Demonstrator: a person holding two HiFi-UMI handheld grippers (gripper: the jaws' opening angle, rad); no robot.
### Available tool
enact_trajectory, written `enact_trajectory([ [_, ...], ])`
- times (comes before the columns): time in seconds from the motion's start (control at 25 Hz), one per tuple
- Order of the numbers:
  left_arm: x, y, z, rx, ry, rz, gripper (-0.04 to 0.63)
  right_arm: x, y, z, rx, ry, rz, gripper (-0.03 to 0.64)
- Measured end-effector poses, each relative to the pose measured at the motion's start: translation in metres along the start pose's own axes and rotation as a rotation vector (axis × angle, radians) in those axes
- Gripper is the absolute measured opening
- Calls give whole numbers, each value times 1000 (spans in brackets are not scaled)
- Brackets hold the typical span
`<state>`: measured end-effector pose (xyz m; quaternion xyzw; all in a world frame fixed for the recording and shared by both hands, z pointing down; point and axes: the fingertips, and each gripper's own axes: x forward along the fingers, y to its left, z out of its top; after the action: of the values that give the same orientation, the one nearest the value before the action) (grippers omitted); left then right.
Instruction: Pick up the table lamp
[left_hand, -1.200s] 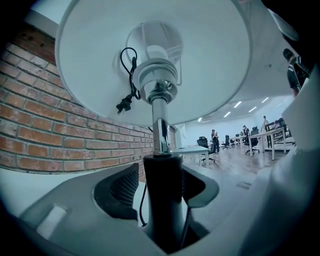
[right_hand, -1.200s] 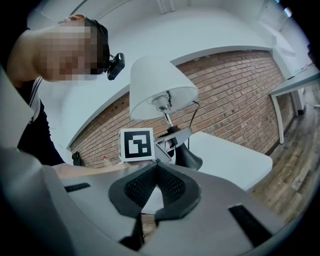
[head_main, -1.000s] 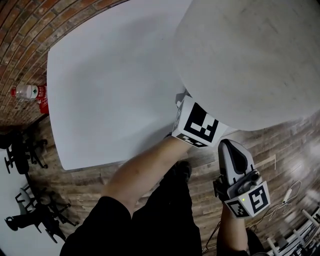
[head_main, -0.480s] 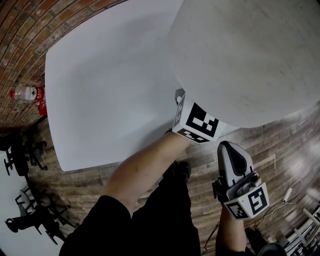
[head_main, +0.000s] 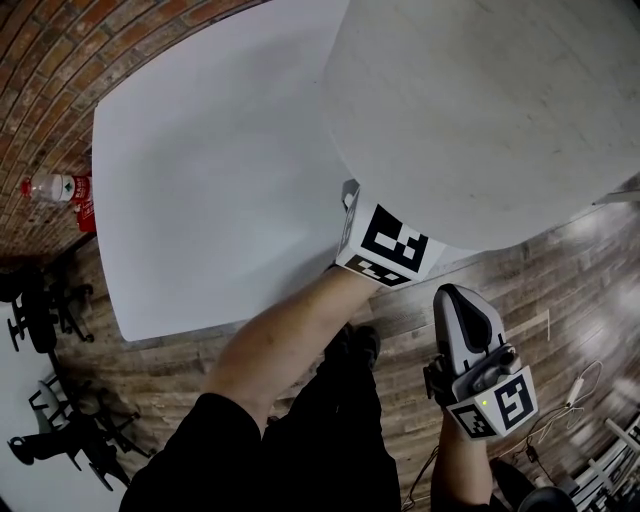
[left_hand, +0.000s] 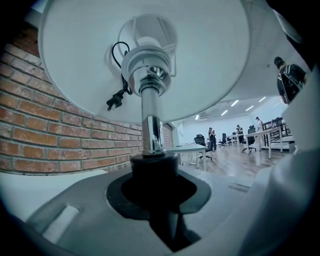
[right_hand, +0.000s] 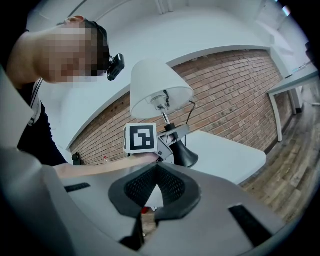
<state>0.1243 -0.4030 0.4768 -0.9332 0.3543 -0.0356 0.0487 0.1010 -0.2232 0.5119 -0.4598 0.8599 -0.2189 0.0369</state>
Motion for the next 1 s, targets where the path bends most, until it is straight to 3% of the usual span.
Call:
enact_trajectory([
  [0.28, -11, -3, 18, -3, 9, 1, 92, -5, 11, 4, -2, 0, 13, 9],
  [0.52, -31, 5, 28, -17, 42, 31, 92, -1, 32, 31, -33, -31, 46, 9],
  [1.0, -118, 16, 66, -44, 118, 106, 92, -17, 82, 83, -66, -25, 96, 9],
])
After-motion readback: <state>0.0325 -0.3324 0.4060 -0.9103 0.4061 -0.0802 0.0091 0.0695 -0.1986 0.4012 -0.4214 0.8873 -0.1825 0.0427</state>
